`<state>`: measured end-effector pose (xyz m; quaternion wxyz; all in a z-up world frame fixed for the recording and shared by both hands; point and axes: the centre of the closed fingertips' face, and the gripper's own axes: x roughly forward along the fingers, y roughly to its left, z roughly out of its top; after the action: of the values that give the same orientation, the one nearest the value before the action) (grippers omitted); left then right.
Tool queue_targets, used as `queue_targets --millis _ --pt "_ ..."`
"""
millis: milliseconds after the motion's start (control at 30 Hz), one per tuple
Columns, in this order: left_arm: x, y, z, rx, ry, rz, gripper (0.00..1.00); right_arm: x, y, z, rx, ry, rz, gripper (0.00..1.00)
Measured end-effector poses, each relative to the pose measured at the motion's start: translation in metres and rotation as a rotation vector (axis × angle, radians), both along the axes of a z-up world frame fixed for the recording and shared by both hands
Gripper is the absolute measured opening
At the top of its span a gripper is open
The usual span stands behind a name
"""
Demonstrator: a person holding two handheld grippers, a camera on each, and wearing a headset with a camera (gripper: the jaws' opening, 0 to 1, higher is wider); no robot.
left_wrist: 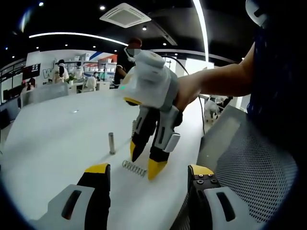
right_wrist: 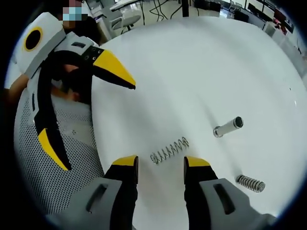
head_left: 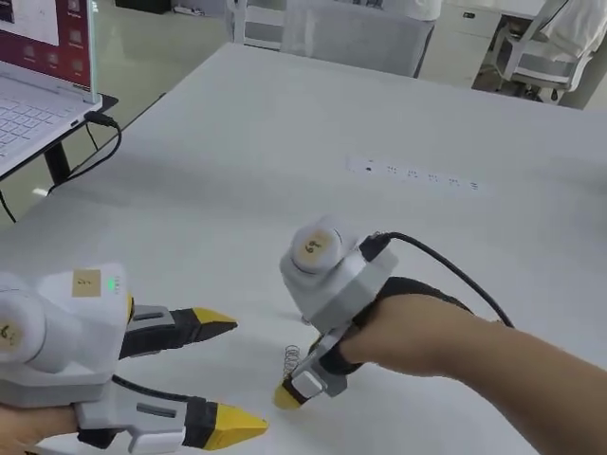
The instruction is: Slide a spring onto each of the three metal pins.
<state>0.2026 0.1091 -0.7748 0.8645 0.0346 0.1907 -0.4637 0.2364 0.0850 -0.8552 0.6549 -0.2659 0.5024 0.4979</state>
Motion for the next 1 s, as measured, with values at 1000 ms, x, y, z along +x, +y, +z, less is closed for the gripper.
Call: queue_targets --millis 1000 --pt "0.0 0.003 0.0 0.007 -0.005 -0.003 0.58 0.003 -0.003 -0.007 -0.103 -0.097 0.107 0.09"
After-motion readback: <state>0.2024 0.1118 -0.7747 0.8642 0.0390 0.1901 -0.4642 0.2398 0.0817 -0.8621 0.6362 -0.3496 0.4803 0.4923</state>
